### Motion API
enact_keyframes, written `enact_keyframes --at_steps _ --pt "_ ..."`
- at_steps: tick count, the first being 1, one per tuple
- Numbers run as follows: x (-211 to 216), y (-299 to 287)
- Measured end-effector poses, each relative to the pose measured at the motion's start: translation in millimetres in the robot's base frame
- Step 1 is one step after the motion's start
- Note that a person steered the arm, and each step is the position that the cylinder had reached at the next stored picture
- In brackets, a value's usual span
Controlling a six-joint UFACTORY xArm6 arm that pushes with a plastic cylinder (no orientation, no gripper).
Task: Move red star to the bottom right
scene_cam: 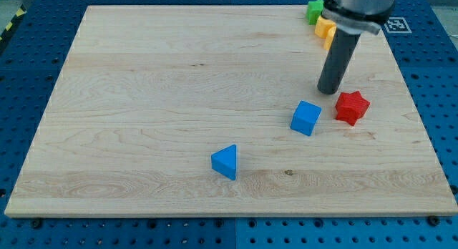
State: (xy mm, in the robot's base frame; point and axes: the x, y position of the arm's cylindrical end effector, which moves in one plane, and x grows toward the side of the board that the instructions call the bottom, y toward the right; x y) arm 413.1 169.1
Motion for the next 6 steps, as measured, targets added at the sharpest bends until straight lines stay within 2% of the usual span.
enact_keyframes --at_steps 1,2,3,6 --pt "18.2 29.9" --pt "42.5 31.6" --pt "47.9 30.9" --pt "55.6 -12.2"
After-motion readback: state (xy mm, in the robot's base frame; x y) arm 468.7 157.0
